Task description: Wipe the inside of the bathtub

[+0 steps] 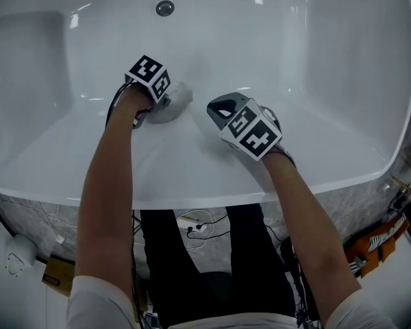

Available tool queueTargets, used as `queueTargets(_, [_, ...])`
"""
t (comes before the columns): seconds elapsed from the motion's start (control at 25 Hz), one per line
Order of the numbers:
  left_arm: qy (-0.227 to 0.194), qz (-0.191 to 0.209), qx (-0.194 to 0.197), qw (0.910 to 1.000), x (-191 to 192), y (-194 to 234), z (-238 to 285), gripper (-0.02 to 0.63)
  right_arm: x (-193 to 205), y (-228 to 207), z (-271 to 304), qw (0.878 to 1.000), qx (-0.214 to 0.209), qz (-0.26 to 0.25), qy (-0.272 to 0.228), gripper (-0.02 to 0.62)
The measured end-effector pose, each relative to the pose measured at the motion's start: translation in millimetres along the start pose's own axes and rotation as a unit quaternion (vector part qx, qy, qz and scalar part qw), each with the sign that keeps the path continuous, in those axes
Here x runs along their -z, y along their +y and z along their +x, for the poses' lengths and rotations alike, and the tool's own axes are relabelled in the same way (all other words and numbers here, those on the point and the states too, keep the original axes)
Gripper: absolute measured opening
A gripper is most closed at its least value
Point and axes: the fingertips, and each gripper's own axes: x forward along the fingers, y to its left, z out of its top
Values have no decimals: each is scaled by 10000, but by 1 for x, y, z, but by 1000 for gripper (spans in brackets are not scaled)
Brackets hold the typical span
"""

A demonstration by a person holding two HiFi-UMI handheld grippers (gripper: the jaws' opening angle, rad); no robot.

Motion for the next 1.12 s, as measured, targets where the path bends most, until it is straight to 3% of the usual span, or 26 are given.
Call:
queueTargets(0.6, [533,-232,82,9983,45,76,-14,95,-42,19,51,9991,-147,-337,211,18])
queueTargets(1.12, [866,-245,-285,9955,115,172,-51,95,-89,40,96,9987,-238,-322,319,18])
